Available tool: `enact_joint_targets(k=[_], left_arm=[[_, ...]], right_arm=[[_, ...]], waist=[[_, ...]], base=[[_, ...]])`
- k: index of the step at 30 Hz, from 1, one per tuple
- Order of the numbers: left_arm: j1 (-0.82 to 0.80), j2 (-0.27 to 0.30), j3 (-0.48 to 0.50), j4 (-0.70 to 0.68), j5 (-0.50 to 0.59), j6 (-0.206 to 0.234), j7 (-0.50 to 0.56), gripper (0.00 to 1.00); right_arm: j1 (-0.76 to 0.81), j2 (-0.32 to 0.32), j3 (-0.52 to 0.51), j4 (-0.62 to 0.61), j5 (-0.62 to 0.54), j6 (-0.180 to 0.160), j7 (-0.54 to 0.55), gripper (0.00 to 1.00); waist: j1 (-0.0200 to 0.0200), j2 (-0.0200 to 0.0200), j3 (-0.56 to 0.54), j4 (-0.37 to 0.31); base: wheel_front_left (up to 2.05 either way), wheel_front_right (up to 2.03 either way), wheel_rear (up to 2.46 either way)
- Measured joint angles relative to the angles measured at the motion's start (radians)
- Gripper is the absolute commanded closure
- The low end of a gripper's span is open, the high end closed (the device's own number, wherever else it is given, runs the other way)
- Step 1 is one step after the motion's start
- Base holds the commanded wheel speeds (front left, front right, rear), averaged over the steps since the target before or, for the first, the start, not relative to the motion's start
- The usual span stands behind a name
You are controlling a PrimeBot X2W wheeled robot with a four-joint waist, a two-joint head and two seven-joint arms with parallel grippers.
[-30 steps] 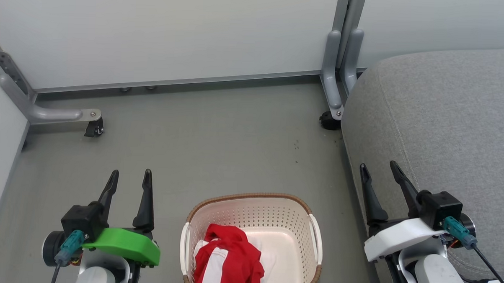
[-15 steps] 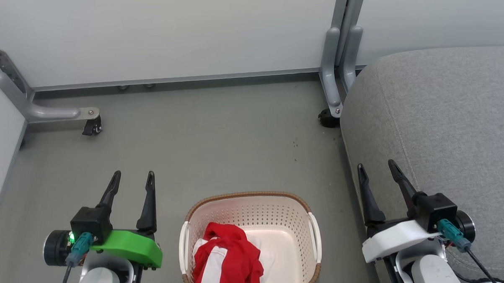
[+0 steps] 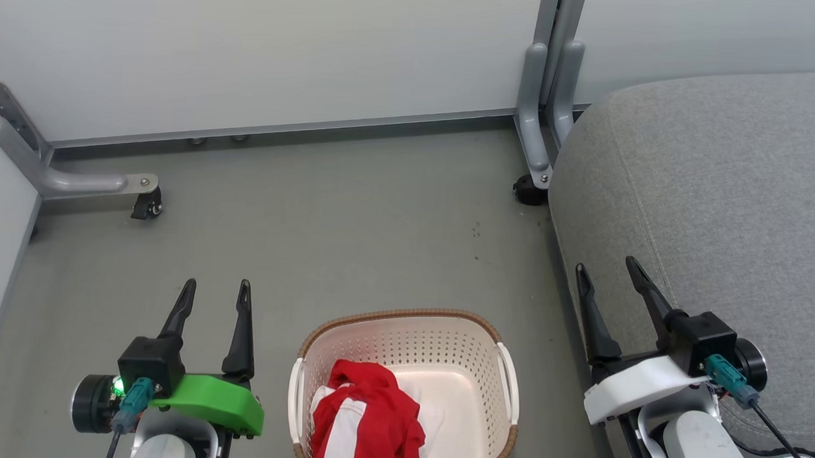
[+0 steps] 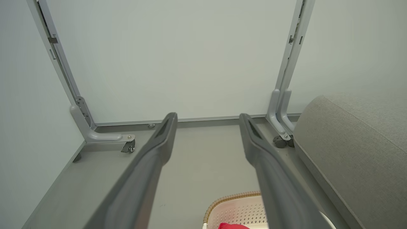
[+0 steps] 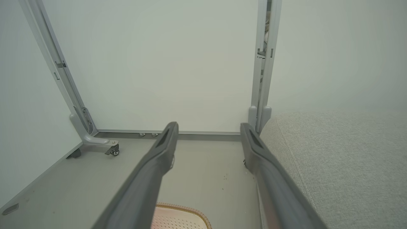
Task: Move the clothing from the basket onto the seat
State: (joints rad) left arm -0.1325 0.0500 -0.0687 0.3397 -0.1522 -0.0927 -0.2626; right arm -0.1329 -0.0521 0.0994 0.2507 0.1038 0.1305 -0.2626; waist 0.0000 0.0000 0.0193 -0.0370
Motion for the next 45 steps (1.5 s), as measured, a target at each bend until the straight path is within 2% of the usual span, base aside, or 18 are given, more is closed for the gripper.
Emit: enact_joint_targets(k=[9,16,20,30,34,38,45], left_arm=[[-0.002,0.0,-0.012,0.008,-0.002,0.008,0.0,0.0],[-0.079,-0.001,-0.114,0.085,0.014,0.012,-0.002,0.0],[-0.165,-0.001,-0.211,0.195,0.012,0.022,-0.001,0.0],[-0.368,-0.003,-0.429,0.482,0.016,0.013,-0.001,0.0],[-0.453,-0.003,-0.51,0.601,0.015,0.012,0.03,0.0],[-0.522,-0.004,-0.579,0.674,0.008,0.014,0.062,0.0],[-0.601,-0.003,-0.636,0.781,-0.022,0.031,0.122,0.0]], right_arm=[[-0.008,0.0,0.001,-0.005,0.0,0.0,0.0,0.0],[-0.054,-0.005,0.008,-0.043,0.004,0.0,0.0,0.0],[-0.105,-0.007,0.017,-0.088,0.011,0.0,0.0,0.0],[-0.215,-0.012,0.042,-0.188,0.035,0.0,0.0,0.0],[-0.258,-0.008,0.05,-0.226,0.045,0.0,0.0,0.0],[-0.293,-0.004,0.058,-0.263,0.053,0.0,0.0,0.0],[-0.336,0.0,0.073,-0.303,0.071,0.0,0.0,0.0]], waist=[[0.0,0.0,0.012,-0.004],[0.0,0.0,0.066,-0.013],[0.0,0.0,0.135,-0.026],[0.0,0.0,0.317,-0.063],[0.0001,0.0,0.4,-0.081],[0.0001,0.0,0.483,-0.099],[0.0002,0.0,0.617,-0.134]], base=[[0.0,0.0,0.0],[0.0,0.0,0.0],[0.0,0.0,0.0],[0.0,0.0,0.0],[0.0,0.0,0.0],[0.0,0.0,0.0],[0.0,0.0,0.0]])
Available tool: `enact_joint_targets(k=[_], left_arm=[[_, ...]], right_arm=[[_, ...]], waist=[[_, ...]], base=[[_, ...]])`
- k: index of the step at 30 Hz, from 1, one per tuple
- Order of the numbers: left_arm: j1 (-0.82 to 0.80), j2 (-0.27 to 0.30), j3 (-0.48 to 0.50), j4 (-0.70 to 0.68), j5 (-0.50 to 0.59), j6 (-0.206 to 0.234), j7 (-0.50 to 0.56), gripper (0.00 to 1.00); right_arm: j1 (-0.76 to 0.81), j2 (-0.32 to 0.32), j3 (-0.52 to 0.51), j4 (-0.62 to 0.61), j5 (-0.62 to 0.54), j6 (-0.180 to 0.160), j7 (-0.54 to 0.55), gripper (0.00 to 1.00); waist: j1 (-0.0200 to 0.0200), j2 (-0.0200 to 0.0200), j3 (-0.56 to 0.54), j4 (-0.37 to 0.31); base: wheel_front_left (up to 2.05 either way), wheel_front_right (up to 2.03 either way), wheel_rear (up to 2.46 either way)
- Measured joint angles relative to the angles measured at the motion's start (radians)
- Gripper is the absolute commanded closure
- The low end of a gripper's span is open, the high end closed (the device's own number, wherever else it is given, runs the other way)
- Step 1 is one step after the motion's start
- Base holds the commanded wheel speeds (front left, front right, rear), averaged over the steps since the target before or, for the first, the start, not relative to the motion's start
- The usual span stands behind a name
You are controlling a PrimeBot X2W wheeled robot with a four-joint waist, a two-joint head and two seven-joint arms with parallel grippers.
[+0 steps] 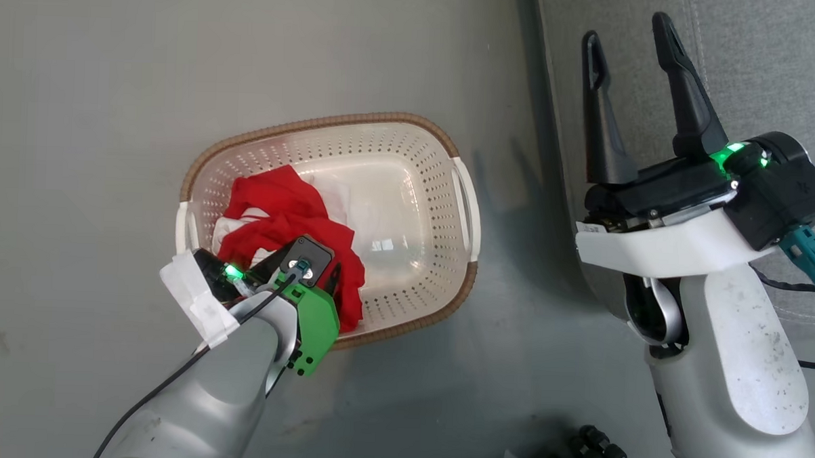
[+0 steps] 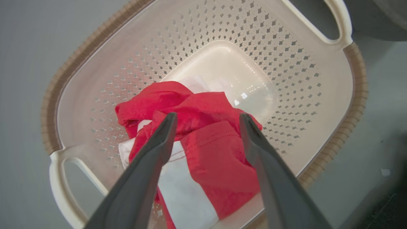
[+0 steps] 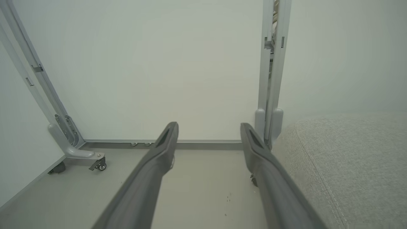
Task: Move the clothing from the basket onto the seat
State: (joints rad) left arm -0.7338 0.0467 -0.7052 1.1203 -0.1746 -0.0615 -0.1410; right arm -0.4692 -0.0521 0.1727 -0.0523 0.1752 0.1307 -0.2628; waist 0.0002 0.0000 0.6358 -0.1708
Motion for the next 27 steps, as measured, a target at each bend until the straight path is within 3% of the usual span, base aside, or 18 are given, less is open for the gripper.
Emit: enact_joint_targets(k=[8,23,24,25,26,27], left_arm=[[-0.062,0.001,-0.012,0.117,-0.01,0.016,0.058,0.0],[-0.157,0.059,-0.018,0.162,-0.025,0.044,0.231,0.0],[-0.163,0.062,-0.021,0.163,-0.024,0.045,0.239,0.06],[-0.167,0.064,-0.025,0.163,-0.024,0.044,0.253,0.64],[-0.171,0.065,-0.026,0.164,-0.024,0.044,0.266,1.0],[-0.174,0.067,-0.03,0.164,-0.024,0.044,0.273,1.0]], right_arm=[[-0.029,0.001,0.015,-0.027,0.06,0.0,0.0,0.0],[-0.062,0.001,0.036,-0.042,0.1,0.0,0.0,0.0],[-0.065,0.001,0.036,-0.042,0.1,0.0,0.0,0.0],[-0.065,0.001,0.036,-0.043,0.1,0.0,0.0,0.0],[-0.066,0.001,0.036,-0.044,0.101,0.0,0.0,0.0],[-0.066,0.001,0.035,-0.044,0.102,0.0,0.0,0.0]], waist=[[-0.0001,0.0,0.123,-0.051],[-0.0002,0.0,0.256,-0.135],[-0.0002,0.0,0.261,-0.14],[-0.0002,0.0,0.264,-0.143],[-0.0002,0.0,0.267,-0.147],[-0.0002,0.0,0.27,-0.151]], base=[[0.0,0.0,0.0],[0.0,0.0,0.0],[0.0,0.0,0.0],[0.0,0.0,0.0],[0.0,0.0,0.0],[0.0,0.0,0.0]])
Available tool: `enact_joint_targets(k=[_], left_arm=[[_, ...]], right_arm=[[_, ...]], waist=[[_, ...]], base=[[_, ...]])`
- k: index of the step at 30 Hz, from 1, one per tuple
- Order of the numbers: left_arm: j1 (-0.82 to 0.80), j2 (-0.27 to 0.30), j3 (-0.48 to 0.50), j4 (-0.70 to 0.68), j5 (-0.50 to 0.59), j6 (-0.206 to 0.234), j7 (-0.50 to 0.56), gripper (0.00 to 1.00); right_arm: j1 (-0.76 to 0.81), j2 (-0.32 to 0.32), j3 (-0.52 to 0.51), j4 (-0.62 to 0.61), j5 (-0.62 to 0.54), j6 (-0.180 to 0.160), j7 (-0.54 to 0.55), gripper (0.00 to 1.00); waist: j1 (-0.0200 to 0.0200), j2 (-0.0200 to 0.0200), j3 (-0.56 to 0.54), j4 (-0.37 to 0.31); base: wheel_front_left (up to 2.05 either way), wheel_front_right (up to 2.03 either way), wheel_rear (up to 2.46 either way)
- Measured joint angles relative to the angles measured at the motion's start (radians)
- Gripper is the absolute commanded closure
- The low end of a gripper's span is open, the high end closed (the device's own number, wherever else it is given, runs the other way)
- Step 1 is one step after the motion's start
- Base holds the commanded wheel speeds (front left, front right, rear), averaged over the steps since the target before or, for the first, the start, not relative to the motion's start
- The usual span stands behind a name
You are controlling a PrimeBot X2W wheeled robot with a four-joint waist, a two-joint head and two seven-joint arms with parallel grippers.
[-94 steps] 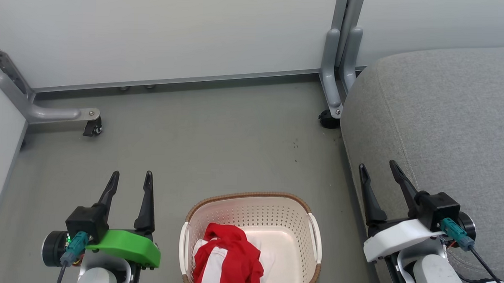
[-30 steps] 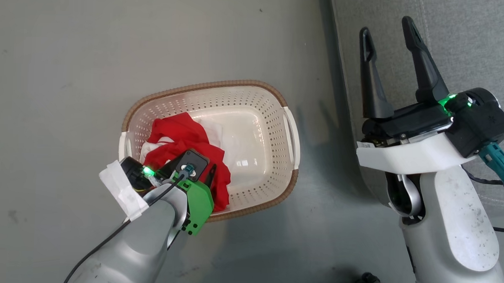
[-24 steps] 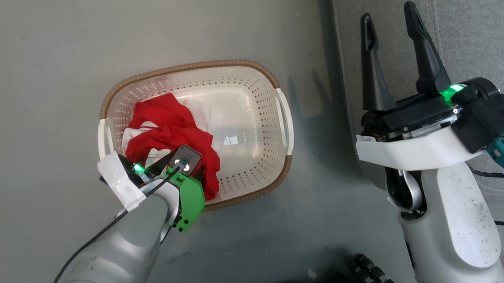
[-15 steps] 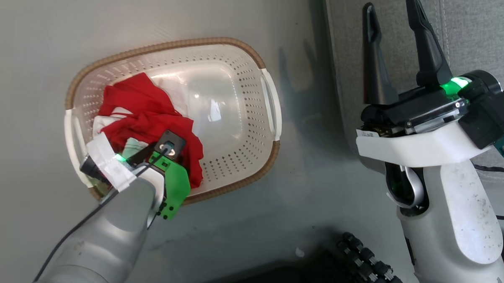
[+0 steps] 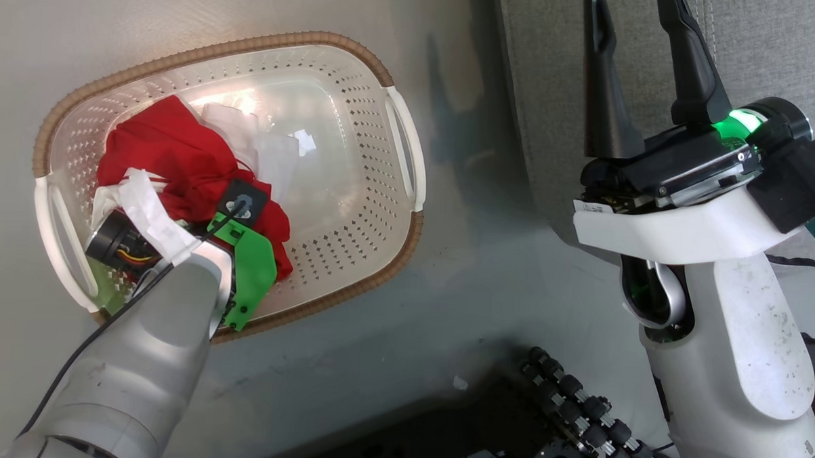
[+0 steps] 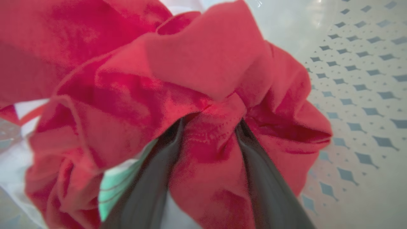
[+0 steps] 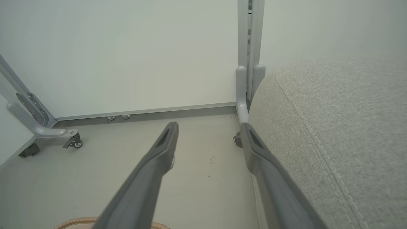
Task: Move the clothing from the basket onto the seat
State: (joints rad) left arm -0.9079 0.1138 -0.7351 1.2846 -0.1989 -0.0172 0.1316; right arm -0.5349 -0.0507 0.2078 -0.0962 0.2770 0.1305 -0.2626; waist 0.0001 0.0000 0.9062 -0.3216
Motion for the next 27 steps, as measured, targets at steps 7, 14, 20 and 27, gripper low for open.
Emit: enact_joint_targets(k=[7,14,20,27], left_arm=[[-0.021,0.017,0.002,0.003,-0.014,0.008,0.014,1.0],[-0.033,0.009,0.012,-0.001,-0.038,0.004,-0.039,1.0],[-0.033,-0.015,0.01,-0.018,-0.053,-0.005,-0.118,1.0],[-0.005,-0.043,0.008,-0.057,-0.08,-0.018,-0.226,1.0]], right_arm=[[-0.001,0.0,-0.009,0.0,-0.014,0.0,0.0,0.0],[0.003,0.0,-0.025,0.009,-0.032,0.0,0.0,0.0],[0.03,0.001,-0.038,0.025,-0.056,0.0,0.0,0.0],[0.082,0.002,-0.064,0.047,-0.093,0.0,0.0,0.0]], waist=[[0.0,0.0,0.0,-0.005],[0.0,0.0,-0.039,0.012],[0.0,0.0,-0.089,0.039],[0.0,0.0,-0.174,0.077]], base=[[0.0,0.0,0.0],[0.0,0.0,0.0],[0.0,0.0,0.0],[0.0,0.0,0.0]])
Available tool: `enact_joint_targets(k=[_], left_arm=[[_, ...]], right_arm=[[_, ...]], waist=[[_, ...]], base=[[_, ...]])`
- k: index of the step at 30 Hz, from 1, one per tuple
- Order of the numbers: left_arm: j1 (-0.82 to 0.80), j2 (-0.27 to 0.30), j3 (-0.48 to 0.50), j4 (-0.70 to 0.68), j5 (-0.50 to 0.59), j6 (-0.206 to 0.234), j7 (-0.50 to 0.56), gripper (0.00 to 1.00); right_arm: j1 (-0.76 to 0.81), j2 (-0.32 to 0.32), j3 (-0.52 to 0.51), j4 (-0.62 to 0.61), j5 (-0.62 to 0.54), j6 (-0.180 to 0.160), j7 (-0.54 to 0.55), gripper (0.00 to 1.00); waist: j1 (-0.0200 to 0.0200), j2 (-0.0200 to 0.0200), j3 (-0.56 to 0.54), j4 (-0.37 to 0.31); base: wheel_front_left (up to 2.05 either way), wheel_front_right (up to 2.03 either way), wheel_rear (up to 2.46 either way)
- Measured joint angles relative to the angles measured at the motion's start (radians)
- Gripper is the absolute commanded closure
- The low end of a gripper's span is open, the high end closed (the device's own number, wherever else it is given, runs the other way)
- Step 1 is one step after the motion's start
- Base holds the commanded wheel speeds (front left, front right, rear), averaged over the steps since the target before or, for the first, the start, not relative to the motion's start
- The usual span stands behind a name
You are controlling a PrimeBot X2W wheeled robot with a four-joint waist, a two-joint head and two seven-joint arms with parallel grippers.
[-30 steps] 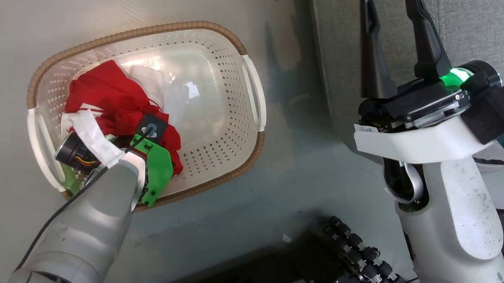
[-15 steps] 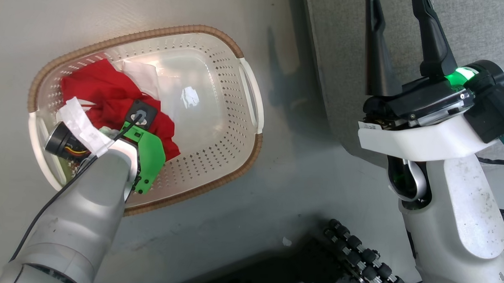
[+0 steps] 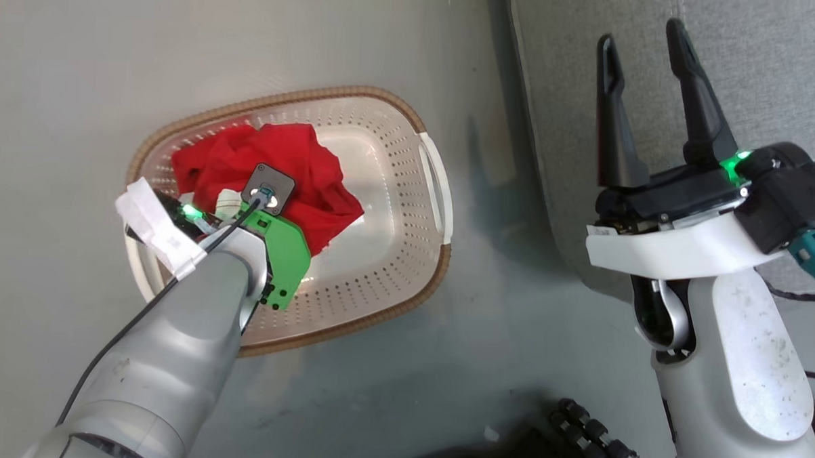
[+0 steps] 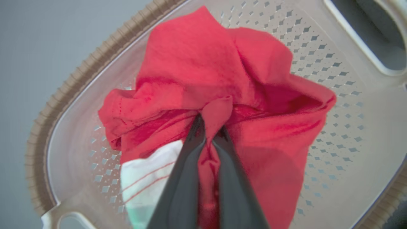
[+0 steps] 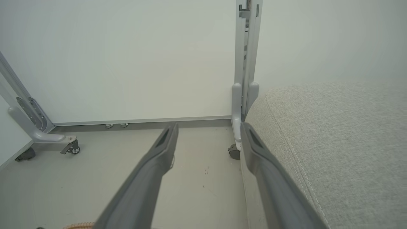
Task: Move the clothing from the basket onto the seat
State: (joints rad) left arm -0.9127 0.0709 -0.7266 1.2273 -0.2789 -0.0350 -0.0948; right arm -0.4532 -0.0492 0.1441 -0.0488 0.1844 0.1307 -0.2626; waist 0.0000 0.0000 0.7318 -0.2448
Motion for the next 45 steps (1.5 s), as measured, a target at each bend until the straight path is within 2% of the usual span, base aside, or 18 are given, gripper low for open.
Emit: enact_joint_targets(k=[8,15,19,23,31,45], left_arm=[[0.052,-0.016,0.02,-0.07,-0.052,0.001,-0.114,1.0],[0.107,-0.019,0.07,-0.212,-0.11,0.009,-0.162,1.0],[0.147,-0.01,0.12,-0.363,-0.133,0.022,-0.166,1.0],[0.209,0.025,0.181,-0.565,-0.131,0.038,-0.168,1.0],[0.334,0.059,0.273,-0.851,-0.087,0.038,-0.169,1.0],[0.534,0.043,0.367,-1.149,-0.023,0.003,-0.169,1.0]], right_arm=[[0.073,0.0,-0.025,0.031,-0.04,0.0,0.0,0.0],[0.144,0.0,-0.038,0.063,-0.057,0.0,0.0,0.0],[0.182,0.0,-0.037,0.083,-0.063,0.0,0.0,0.0],[0.207,0.0,-0.031,0.099,-0.064,0.0,0.0,0.0],[0.247,-0.001,-0.018,0.114,-0.068,0.0,0.008,0.0],[0.332,-0.005,0.013,0.093,-0.068,0.0,0.065,0.0]], waist=[[0.0,0.0,-0.115,0.045],[-0.0001,0.0,-0.23,0.084],[-0.0001,0.0,-0.296,0.105],[-0.0001,0.0,-0.359,0.123],[-0.0001,0.0,-0.465,0.151],[-0.0001,0.0,-0.608,0.173]], base=[[0.0,0.0,0.0],[0.0,0.0,0.0],[0.0,0.0,0.0],[0.0,0.0,0.0],[0.0,0.0,0.0],[0.0,0.0,0.0]])
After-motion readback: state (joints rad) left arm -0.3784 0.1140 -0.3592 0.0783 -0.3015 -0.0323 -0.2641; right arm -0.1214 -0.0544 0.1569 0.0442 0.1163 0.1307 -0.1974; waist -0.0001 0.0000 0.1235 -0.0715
